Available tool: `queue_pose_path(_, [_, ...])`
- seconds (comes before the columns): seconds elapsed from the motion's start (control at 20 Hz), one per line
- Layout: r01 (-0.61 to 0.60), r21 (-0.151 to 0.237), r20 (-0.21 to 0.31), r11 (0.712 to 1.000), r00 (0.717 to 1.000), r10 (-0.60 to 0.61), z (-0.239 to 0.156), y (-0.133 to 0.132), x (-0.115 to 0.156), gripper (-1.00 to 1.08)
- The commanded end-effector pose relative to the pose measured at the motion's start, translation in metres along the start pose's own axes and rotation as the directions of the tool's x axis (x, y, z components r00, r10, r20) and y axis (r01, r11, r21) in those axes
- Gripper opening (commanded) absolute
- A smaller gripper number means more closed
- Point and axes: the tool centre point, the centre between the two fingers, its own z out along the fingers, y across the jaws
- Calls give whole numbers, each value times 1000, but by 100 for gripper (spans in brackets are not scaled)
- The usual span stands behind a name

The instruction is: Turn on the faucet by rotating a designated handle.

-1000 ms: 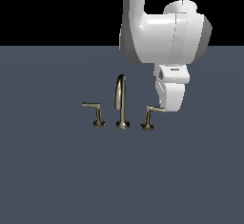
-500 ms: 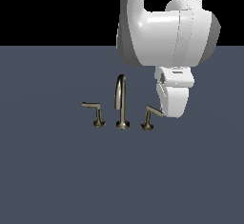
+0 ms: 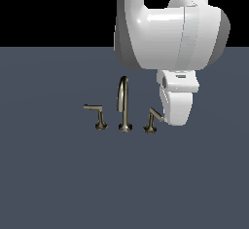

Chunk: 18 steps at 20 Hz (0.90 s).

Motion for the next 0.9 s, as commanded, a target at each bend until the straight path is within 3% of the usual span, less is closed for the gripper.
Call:
queue_pose_path(0.0, [20,-4,4,1000,1000,-20,0,7,-20,-100])
queue_pose_path(0.25, [22,-7,5,1000,1000,-22,-1,18,-36,-100])
queue_pose_path(0.3, [-10,-4,0,1000,1000,10,0,15,-15,-100])
queue_pose_path(0.85, [22,-8,5,1000,1000,-22,-1,5,-79,-100])
